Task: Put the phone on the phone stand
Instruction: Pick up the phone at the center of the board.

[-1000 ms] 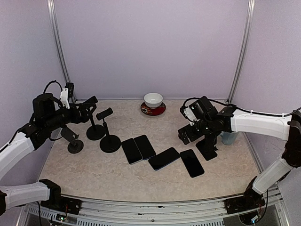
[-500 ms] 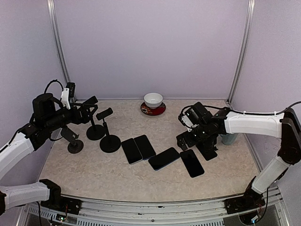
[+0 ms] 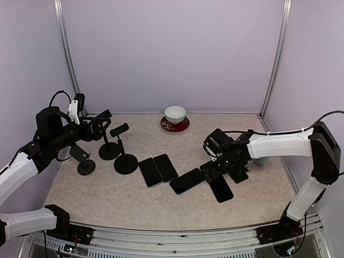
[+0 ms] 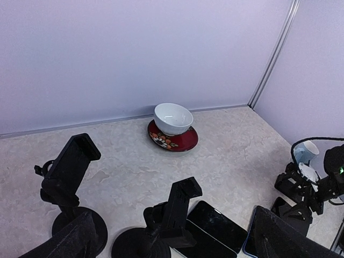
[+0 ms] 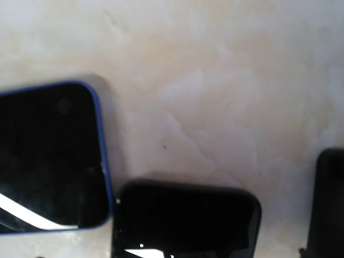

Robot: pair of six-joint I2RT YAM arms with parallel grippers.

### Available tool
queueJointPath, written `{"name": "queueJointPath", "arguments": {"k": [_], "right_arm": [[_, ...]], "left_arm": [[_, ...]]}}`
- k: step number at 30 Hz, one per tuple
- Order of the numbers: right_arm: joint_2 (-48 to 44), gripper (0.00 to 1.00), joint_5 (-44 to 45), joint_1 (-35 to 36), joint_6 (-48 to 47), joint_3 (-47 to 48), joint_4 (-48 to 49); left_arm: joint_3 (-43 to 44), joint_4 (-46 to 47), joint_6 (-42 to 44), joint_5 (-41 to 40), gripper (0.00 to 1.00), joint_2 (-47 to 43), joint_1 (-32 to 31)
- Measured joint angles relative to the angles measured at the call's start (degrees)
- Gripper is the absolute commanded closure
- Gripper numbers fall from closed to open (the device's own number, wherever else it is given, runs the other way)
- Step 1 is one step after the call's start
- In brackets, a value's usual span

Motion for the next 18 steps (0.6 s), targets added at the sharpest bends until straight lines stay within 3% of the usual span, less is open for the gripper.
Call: {"name": "queueJointPath", "arguments": {"k": [18], "right_arm": [[-2.9,0.0,0.8,-0.1,1.7,-2.4,0.5]], "left_arm": [[0.0,0.0,0.2,-0.6,0.01,-0.2,-0.2]]}}
